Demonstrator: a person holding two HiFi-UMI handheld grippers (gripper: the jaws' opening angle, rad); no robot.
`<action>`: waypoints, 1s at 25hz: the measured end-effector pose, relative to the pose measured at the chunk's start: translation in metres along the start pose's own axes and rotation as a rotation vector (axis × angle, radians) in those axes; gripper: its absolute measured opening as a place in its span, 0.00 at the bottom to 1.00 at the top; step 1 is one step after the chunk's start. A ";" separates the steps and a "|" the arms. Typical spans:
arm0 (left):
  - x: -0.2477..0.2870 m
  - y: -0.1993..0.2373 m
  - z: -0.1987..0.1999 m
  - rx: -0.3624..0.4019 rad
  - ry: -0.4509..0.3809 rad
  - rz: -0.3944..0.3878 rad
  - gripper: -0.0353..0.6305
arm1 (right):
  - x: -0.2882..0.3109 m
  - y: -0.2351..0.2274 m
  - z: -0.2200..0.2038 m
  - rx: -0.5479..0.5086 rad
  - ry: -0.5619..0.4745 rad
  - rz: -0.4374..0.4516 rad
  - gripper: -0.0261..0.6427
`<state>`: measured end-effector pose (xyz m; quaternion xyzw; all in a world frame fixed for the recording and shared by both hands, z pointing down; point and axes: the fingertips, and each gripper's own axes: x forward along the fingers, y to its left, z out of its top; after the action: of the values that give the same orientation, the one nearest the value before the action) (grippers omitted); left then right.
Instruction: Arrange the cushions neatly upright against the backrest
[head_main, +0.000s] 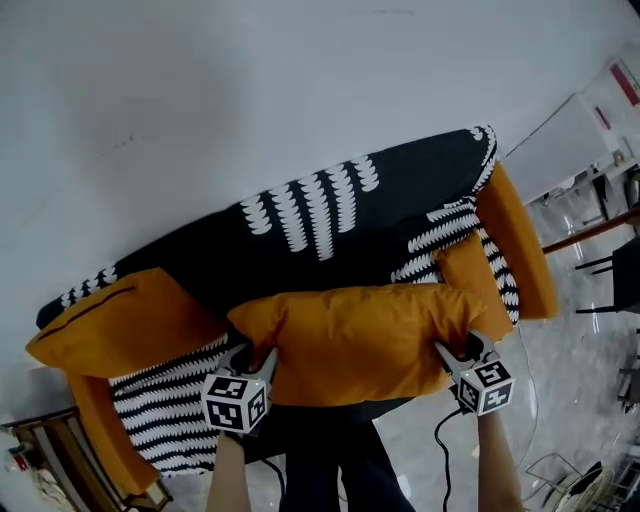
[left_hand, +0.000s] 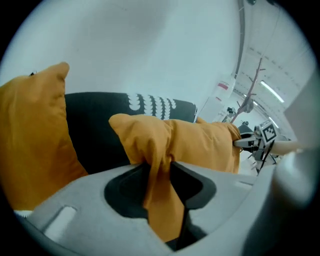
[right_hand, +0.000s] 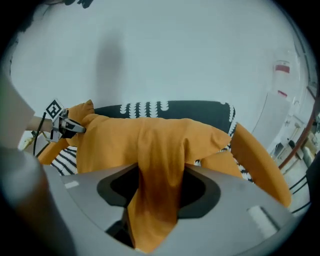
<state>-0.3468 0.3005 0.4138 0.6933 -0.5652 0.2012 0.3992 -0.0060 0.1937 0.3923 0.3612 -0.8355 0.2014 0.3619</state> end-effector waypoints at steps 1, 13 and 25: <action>-0.006 0.001 0.011 0.009 -0.023 0.006 0.27 | -0.003 0.000 0.015 -0.020 -0.019 -0.010 0.39; -0.069 0.020 0.103 0.021 -0.205 0.115 0.26 | -0.009 0.005 0.159 -0.215 -0.164 -0.011 0.38; -0.093 0.071 0.128 -0.037 -0.318 0.321 0.26 | 0.052 0.032 0.229 -0.340 -0.231 0.164 0.39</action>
<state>-0.4617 0.2558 0.2923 0.6101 -0.7276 0.1400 0.2806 -0.1602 0.0544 0.2783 0.2465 -0.9198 0.0436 0.3021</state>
